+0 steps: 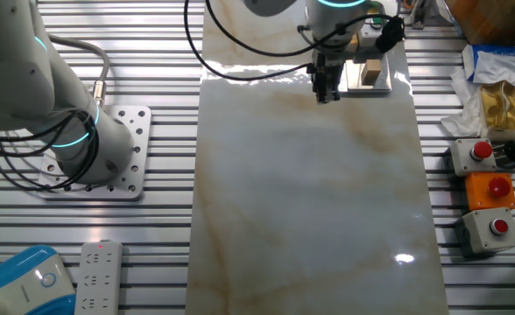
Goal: Remove the object from the scale
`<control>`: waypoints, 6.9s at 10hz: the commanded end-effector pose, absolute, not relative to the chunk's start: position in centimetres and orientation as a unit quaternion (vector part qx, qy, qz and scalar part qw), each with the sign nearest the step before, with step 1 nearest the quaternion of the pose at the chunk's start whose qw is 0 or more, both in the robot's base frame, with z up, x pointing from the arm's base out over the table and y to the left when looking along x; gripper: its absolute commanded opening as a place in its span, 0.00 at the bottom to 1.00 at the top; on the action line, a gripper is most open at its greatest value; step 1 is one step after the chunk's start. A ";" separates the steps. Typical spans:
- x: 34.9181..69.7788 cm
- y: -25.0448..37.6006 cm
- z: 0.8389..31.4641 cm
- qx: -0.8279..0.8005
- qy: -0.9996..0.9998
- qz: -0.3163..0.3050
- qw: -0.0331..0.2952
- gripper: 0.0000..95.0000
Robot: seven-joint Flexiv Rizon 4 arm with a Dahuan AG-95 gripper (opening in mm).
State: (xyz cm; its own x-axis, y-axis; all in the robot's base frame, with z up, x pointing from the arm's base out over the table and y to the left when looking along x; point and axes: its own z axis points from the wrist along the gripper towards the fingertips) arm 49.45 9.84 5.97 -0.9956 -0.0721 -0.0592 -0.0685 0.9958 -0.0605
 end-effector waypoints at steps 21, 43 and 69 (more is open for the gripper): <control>49.3 10.0 6.3 -0.181 0.983 -0.007 0.001 0.00; 57.2 19.2 7.4 -0.125 0.992 -0.004 0.003 0.00; 60.1 20.0 5.2 -0.072 0.996 0.018 0.046 1.00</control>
